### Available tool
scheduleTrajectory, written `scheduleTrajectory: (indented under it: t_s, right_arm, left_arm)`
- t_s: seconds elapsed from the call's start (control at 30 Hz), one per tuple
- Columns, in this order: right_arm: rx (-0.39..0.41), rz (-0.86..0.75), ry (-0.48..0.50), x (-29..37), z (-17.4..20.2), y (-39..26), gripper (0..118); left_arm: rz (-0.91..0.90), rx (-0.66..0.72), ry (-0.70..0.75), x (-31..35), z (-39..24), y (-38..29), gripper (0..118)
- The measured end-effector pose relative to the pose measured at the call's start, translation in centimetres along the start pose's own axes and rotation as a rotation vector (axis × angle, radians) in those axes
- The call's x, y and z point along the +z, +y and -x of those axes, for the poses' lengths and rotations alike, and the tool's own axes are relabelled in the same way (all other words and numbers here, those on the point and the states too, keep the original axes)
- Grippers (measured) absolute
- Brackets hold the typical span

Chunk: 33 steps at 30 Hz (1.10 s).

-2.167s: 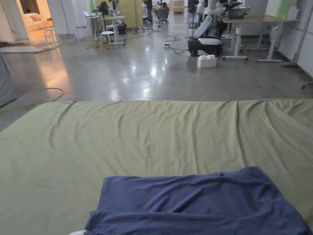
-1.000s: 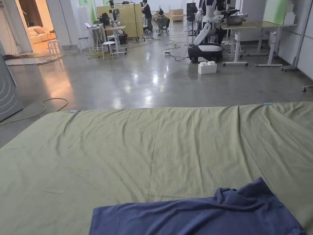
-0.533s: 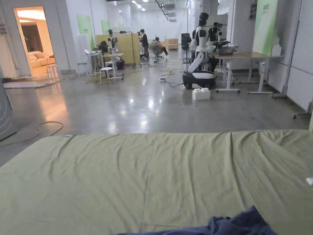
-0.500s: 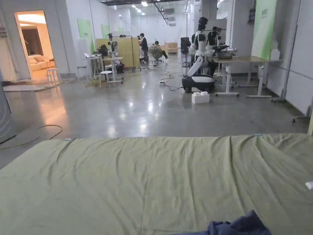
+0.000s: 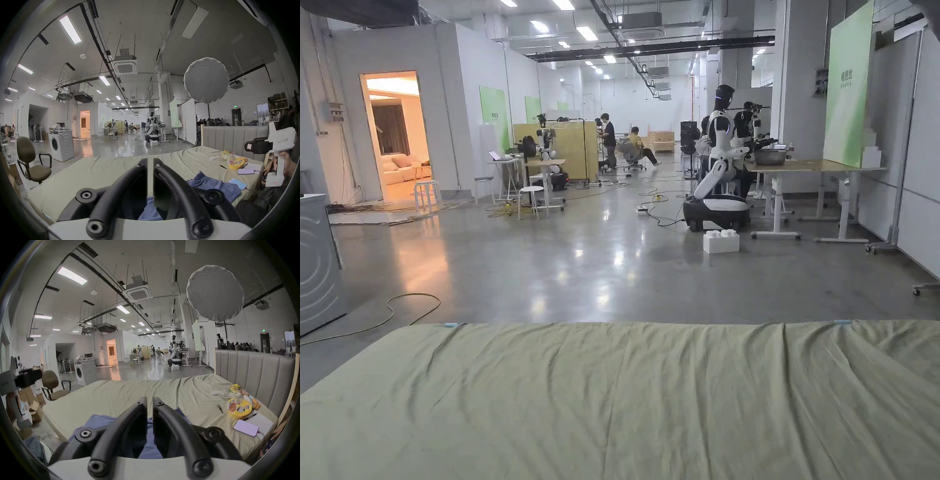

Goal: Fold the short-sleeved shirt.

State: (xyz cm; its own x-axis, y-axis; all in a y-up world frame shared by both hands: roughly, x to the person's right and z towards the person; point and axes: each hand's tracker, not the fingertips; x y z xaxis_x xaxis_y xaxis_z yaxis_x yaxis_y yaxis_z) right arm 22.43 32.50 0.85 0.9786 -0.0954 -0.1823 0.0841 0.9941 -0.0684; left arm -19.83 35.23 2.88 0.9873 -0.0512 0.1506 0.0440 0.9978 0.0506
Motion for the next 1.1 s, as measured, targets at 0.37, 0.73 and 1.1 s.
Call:
scheduleTrajectory:
  t_s: [0.37, 0.73, 1.1]
  right_arm:
    - [-0.041, 0.071, 0.000, -1.3, -0.1, -1.4, 0]
    - [-0.089, 0.264, -0.001, -4.7, -1.1, -4.9, 0]
    - [-0.144, 0.426, -0.102, -5.4, -4.3, -8.0, 0]
  left_arm:
    - [0.122, 0.125, 0.008, -2.2, 2.1, -0.8, 0]
    - [0.515, 0.386, 0.046, -18.0, 9.6, -12.7, 56]
    - [0.941, 0.306, 0.243, -34.7, 14.0, -27.7, 71]
